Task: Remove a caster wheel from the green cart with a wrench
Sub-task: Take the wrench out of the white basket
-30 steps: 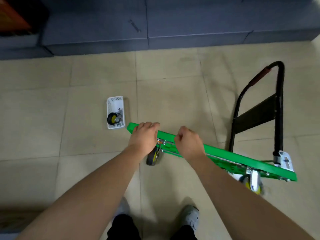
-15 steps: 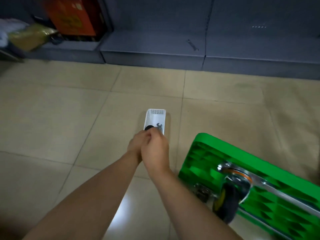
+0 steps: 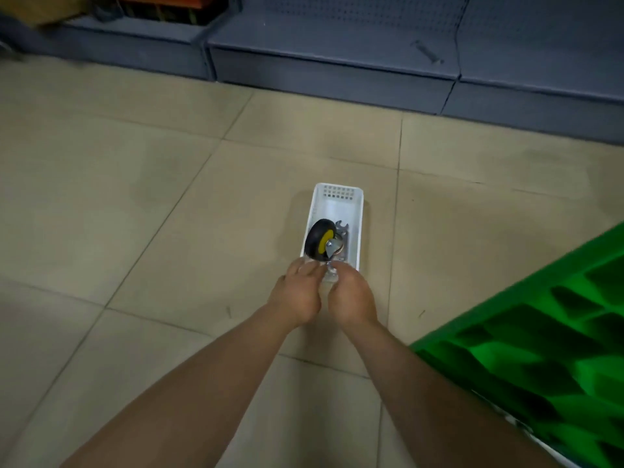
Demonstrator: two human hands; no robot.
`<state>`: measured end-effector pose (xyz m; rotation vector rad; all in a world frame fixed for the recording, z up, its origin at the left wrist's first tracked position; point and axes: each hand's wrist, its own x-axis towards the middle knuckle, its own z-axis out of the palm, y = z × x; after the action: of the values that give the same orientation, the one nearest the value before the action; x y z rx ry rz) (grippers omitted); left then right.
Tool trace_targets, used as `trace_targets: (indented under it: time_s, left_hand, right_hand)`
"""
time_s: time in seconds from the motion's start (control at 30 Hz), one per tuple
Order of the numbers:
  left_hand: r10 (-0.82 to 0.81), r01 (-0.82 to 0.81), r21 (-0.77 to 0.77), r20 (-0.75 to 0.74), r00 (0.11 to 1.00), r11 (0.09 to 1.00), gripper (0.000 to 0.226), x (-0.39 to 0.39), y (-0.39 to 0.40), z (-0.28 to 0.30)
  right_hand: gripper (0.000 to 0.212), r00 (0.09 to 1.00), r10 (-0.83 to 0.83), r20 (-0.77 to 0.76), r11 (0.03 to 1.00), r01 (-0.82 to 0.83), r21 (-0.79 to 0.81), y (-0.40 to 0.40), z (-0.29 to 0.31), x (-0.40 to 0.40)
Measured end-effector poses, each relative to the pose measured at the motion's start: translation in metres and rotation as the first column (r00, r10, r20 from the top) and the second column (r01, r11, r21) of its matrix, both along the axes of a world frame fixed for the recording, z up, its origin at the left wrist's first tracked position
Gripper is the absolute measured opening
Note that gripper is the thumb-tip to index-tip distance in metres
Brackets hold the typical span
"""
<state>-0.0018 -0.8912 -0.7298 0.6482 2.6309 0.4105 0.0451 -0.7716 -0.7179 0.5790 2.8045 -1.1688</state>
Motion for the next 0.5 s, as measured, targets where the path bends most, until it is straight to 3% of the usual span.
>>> trace_targets:
  time_s: [0.07, 0.2, 0.3, 0.5]
  left_hand:
    - [-0.016, 0.015, -0.035, -0.045, 0.999, 0.999, 0.07, 0.003, -0.002, -0.004]
    - [0.019, -0.016, 0.03, -0.092, 0.996, 0.999, 0.061, 0.006, -0.01, 0.001]
    - [0.06, -0.055, 0.066, -0.078, 0.995, 0.996, 0.052, 0.022, -0.025, 0.007]
    - [-0.076, 0.079, 0.036, -0.077, 0.994, 0.996, 0.05, 0.089, -0.058, 0.005]
  right_hand:
    - [0.055, 0.991, 0.119, 0.066, 0.979, -0.128, 0.156, -0.003, -0.015, 0.002]
    - [0.053, 0.979, 0.151, 0.139, 0.921, -0.19, 0.34, -0.01, -0.019, 0.005]
    - [0.049, 0.967, 0.176, 0.185, 0.91, -0.231, 0.343, -0.018, -0.017, 0.028]
    - [0.044, 0.976, 0.164, 0.145, 0.946, -0.197, 0.256, -0.039, -0.02, 0.096]
